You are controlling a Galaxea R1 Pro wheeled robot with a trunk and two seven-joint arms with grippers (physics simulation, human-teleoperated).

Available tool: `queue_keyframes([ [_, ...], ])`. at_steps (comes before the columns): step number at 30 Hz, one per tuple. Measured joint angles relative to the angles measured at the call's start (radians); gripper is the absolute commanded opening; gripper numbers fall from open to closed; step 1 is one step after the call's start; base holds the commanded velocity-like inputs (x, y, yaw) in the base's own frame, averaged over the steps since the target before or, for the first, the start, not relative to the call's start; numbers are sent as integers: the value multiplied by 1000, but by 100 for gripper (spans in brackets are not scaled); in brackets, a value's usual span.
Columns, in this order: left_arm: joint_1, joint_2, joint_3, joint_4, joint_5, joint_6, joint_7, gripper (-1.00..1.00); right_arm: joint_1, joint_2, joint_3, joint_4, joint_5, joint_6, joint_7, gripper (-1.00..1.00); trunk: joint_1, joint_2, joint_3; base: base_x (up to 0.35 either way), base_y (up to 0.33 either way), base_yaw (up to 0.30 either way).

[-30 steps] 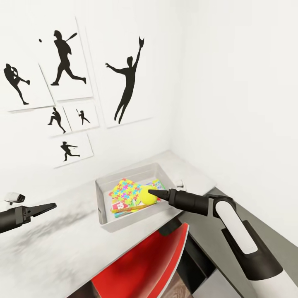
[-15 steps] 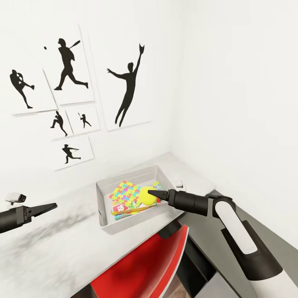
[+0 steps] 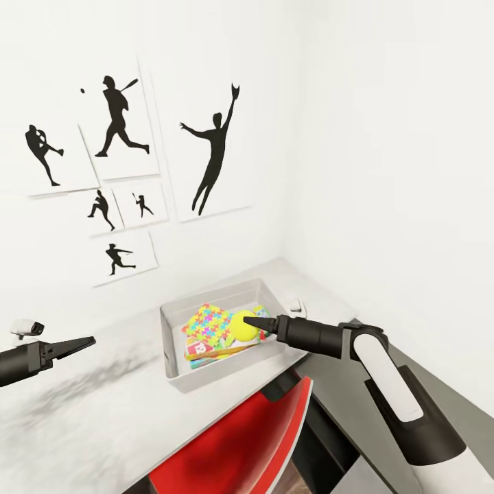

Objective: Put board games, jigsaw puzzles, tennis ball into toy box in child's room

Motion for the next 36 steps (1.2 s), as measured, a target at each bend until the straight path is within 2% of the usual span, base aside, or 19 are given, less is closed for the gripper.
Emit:
queue_keyframes([
  [36,0,4,0,0,0,0,0,100,0,0,2,0,1,0,0,-100,0,0,59,0,0,0],
])
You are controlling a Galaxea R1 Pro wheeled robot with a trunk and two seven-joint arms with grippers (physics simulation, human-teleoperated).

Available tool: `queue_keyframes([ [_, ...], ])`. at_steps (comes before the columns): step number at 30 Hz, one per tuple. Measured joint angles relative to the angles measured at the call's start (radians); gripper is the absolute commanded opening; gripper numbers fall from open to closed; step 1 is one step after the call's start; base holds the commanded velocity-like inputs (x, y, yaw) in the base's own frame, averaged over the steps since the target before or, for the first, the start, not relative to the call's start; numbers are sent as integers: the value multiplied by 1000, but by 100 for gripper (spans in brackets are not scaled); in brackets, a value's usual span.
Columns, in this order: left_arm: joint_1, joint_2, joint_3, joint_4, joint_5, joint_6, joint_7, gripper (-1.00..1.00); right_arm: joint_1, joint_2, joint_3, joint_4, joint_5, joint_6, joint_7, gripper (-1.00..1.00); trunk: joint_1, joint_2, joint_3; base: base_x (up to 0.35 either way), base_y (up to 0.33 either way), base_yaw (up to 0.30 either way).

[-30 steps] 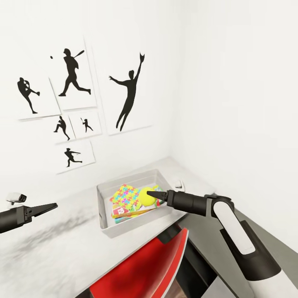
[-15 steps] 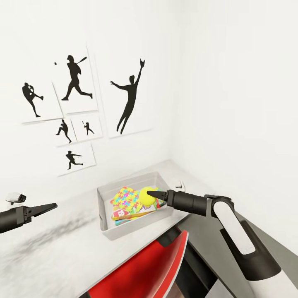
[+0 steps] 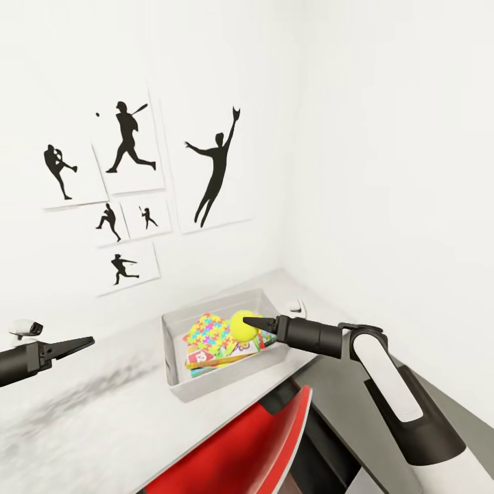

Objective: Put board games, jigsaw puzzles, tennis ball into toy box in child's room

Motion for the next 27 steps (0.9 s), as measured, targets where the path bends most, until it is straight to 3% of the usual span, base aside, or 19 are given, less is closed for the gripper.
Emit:
queue_keyframes([
  [27,0,4,1,0,0,0,0,100,0,2,-1,0,21,0,-2,-100,0,0,42,0,0,71],
])
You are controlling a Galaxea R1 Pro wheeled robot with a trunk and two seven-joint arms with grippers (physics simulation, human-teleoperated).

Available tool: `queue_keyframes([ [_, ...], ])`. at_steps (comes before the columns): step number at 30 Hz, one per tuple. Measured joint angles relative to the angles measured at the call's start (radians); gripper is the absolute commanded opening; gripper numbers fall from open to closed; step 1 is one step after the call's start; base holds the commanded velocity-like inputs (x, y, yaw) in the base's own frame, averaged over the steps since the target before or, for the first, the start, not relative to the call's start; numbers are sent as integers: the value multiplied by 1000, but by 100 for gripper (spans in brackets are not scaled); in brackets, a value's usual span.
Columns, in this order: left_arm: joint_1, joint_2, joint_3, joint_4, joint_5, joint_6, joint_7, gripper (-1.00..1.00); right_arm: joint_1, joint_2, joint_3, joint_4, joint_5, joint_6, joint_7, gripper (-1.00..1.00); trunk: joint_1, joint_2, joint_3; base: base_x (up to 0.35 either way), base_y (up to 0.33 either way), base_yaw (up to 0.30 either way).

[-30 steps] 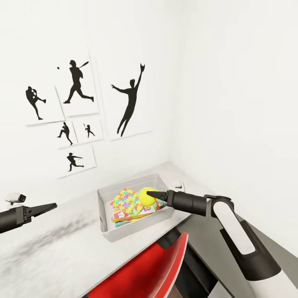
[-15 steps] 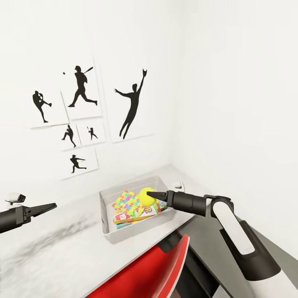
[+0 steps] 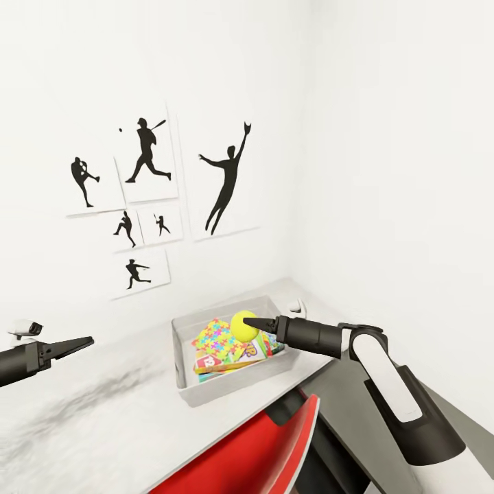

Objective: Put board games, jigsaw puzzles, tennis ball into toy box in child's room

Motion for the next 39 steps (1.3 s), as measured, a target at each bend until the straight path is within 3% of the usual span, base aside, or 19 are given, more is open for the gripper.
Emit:
queue_keyframes([
  [13,0,0,0,0,0,0,-1,100,0,0,0,0,0,0,0,-100,0,0,16,0,0,99],
  [39,-1,1,0,0,0,0,-1,100,-1,0,-1,0,0,0,0,-100,0,-1,43,0,0,3],
])
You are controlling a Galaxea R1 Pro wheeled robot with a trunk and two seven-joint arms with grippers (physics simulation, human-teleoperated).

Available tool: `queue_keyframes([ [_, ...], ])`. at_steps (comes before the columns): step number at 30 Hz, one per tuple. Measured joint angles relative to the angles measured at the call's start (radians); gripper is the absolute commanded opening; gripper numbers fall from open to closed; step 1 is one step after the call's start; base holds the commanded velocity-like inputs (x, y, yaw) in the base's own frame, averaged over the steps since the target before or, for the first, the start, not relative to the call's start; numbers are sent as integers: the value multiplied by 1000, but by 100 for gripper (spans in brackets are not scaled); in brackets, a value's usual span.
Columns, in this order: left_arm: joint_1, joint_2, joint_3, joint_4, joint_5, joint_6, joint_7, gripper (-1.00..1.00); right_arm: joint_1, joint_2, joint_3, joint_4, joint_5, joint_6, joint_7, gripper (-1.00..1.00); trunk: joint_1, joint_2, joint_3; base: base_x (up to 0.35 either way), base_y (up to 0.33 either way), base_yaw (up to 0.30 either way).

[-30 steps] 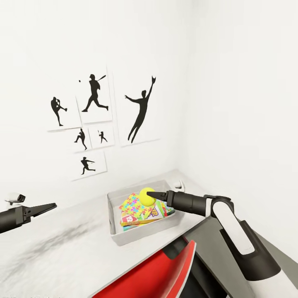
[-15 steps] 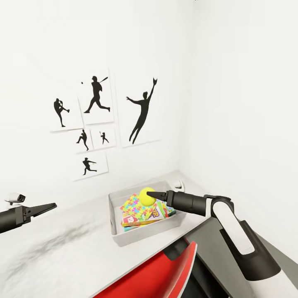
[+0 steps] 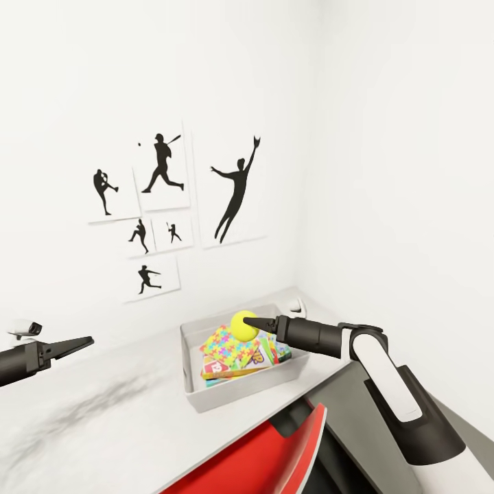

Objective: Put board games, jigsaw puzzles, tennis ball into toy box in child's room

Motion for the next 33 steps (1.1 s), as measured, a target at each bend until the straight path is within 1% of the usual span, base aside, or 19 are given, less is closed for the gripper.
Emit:
queue_keyframes([
  [12,0,1,0,0,0,0,0,100,0,0,-4,0,4,-2,-2,-100,0,0,18,0,0,10],
  [13,0,0,0,0,0,0,0,100,0,0,-4,0,5,-2,-2,-100,0,0,19,0,0,7],
  [18,0,0,0,0,0,0,0,100,0,-1,0,0,7,-50,3,-100,0,0,19,0,0,3],
  [29,0,1,0,0,0,0,-1,100,0,1,3,0,8,-67,-4,-100,0,0,19,0,0,0],
  [31,0,1,0,1,0,0,-1,100,0,5,5,1,19,-68,-19,-100,0,0,19,0,0,0],
  [33,0,1,0,1,-1,0,-1,100,-4,21,13,4,62,-62,-70,-100,0,0,19,0,0,0],
])
